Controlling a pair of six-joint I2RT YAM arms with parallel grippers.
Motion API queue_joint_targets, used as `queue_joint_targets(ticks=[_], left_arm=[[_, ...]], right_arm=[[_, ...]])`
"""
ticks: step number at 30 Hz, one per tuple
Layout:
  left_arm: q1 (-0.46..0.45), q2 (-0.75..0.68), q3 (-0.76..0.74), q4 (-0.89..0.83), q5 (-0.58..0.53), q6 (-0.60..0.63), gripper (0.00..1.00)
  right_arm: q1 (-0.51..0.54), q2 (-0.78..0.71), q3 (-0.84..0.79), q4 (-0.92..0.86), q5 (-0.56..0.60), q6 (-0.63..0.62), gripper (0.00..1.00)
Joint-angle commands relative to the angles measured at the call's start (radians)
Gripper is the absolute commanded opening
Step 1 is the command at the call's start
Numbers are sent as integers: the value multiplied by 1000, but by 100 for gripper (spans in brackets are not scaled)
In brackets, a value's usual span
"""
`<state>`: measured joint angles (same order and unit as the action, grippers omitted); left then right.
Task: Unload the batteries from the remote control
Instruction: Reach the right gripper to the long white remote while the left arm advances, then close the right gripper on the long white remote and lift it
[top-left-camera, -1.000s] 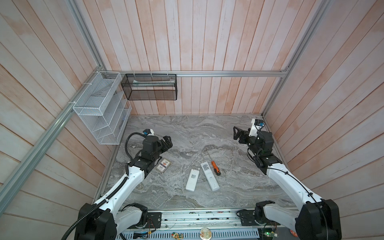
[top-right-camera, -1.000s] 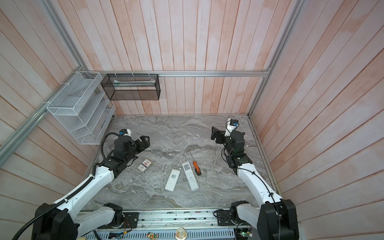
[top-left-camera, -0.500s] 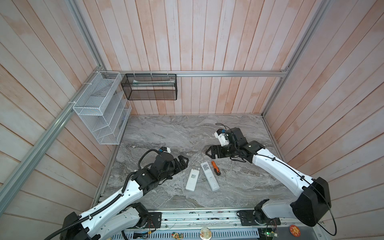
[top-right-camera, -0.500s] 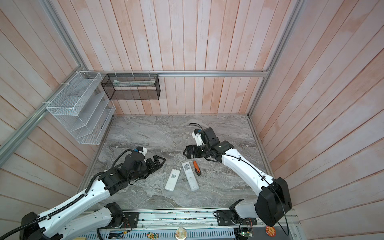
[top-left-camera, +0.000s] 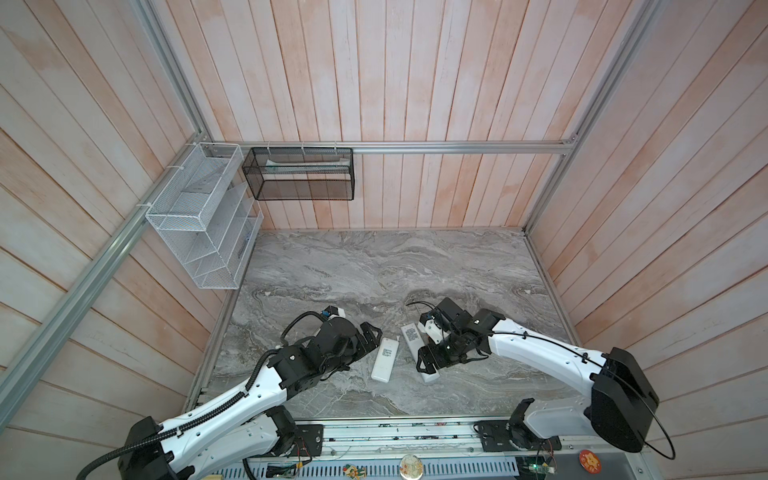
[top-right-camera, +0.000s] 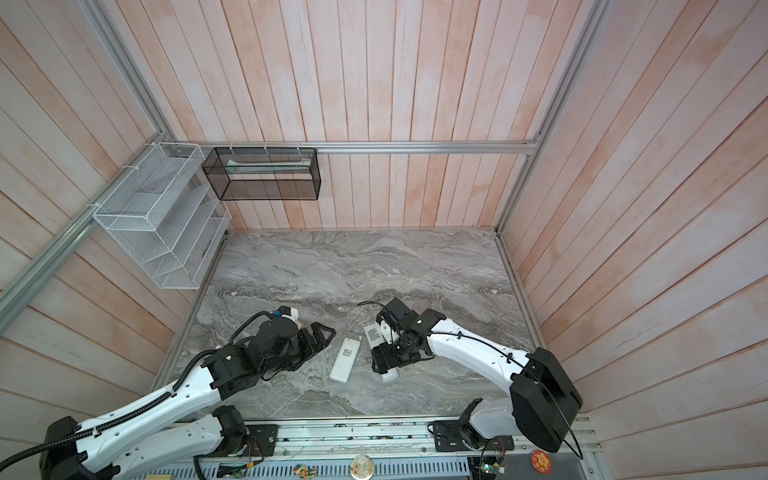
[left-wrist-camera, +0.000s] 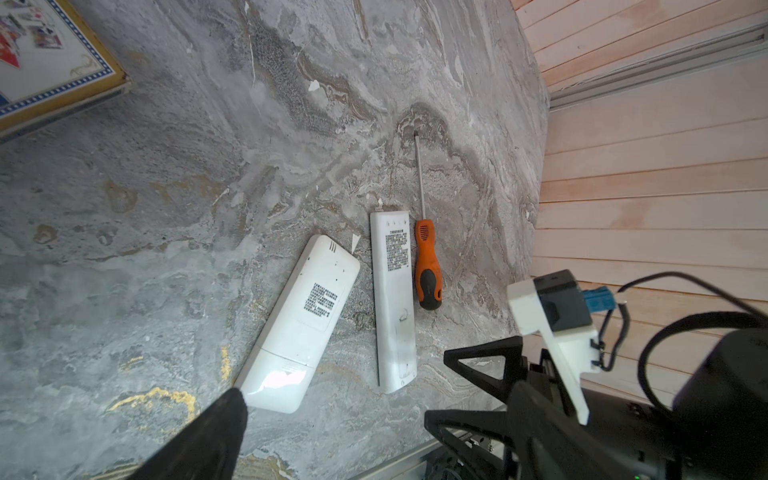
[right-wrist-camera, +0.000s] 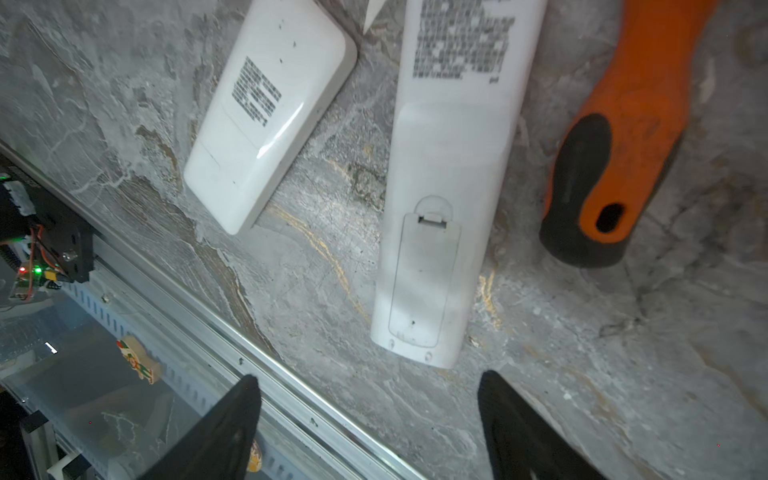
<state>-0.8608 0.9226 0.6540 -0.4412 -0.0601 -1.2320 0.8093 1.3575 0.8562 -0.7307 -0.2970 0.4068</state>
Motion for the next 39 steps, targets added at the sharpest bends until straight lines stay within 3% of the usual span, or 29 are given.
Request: queue_joint_targets(ticks=[1,21,30,39], left_arm=[[-12,-7,-8,23,-14,-19,100],[-35,-128,-20,-47,-29,24,100],[-32,-307,-142,-34,-7,7,100],[-32,-317,-146,-6,12,11,100]], right_arm=[[16,13,-39,43,6,48,80],[90,241,3,163,292,199,68],[164,324,16,159,405,277,62],[180,251,-15,186,411,290,42]])
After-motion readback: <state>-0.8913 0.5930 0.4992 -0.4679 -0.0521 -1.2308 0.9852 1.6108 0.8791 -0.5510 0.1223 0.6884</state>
